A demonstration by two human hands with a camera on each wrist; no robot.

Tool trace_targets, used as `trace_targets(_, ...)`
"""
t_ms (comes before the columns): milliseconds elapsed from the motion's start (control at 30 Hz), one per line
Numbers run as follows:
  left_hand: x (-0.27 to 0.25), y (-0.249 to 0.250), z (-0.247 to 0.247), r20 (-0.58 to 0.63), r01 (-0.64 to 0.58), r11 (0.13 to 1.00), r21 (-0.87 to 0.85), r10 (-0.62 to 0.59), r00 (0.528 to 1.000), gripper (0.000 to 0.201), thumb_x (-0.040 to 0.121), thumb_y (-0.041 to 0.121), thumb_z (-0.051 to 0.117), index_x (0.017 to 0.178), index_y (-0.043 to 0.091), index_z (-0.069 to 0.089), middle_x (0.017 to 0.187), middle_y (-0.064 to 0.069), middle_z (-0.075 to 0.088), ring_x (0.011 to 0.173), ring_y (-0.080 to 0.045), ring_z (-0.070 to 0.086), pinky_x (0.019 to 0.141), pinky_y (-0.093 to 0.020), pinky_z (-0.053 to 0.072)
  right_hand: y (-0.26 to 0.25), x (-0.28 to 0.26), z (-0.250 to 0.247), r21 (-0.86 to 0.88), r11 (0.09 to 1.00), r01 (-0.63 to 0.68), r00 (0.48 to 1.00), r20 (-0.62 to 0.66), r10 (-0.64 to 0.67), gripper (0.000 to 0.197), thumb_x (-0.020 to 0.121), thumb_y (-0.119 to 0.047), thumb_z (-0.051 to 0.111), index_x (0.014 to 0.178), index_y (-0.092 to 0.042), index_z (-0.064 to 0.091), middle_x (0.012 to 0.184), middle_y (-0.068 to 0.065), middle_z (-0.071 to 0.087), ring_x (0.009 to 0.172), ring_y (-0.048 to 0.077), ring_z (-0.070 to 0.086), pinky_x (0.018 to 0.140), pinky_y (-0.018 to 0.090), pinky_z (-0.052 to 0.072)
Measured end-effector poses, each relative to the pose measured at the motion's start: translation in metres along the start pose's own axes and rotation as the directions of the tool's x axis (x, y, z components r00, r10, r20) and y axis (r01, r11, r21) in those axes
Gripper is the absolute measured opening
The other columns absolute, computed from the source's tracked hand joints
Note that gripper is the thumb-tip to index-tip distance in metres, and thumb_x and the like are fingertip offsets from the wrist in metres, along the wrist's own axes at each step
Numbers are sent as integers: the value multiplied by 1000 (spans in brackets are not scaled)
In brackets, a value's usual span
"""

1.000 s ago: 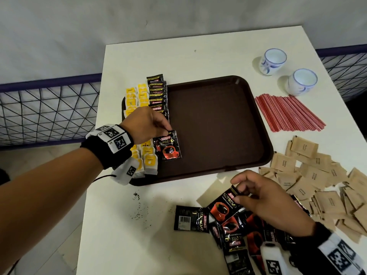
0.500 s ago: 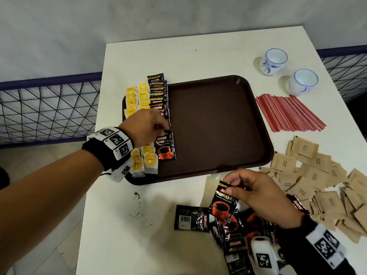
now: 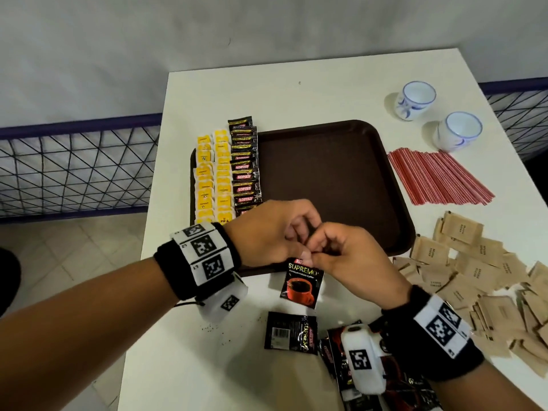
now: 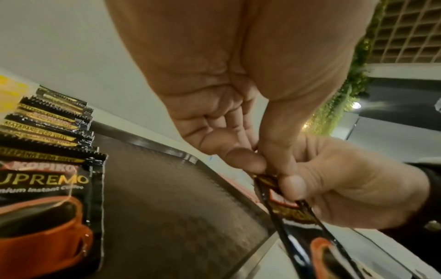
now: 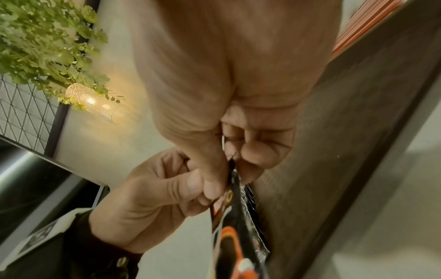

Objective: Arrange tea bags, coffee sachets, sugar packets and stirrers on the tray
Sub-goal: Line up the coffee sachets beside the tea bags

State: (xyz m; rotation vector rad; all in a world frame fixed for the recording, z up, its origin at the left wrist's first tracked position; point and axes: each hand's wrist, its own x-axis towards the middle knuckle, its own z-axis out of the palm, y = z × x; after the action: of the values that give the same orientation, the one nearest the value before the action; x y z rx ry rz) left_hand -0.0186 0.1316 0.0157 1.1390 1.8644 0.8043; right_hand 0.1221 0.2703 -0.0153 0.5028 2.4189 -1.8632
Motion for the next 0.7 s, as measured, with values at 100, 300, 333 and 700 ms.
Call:
trace_targets(100,1,-2,-1,41,46,999,-8,-46,998,43,75,15,83,111,22,60,85,4,71,71,-6,64,70,-26,54,5,0,6,-16,1000,-17,999,-38,17,19,75,-10,85,78,-19,69,74,-8,68,70,1,62,68,15,48)
trace_targets(300,2,1,-7,113,107,991,85,-117,987,29,77,19,81,101,23,66,78,8,72,67,-2,65,67,-20,51,2,3,10,-101,995,20,996,-83,-29,25,72,-11,86,73,-23,64,68,-11,62,61,-1,51,60,19,44)
trace_targets(333,2,1,-10,114,114,989,91,-124,986,25,79,17,80,99,23,68,76,8,72,64,-1,64,65,-18,49,1,5,11,-83,996,34,994,-97,-42,25,72,-12,87,74,-24,64,69,-10,61,62,1,51,61,24,45)
trace_targets(700,0,-36,-85,-275,232,959,165,-182,944,15,82,4,74,84,19,75,80,3,70,55,-1,62,60,-18,52,5,-33,12,-600,800,32,950,267,163,33,78,-44,78,103,-30,62,96,-14,59,77,3,55,70,20,47)
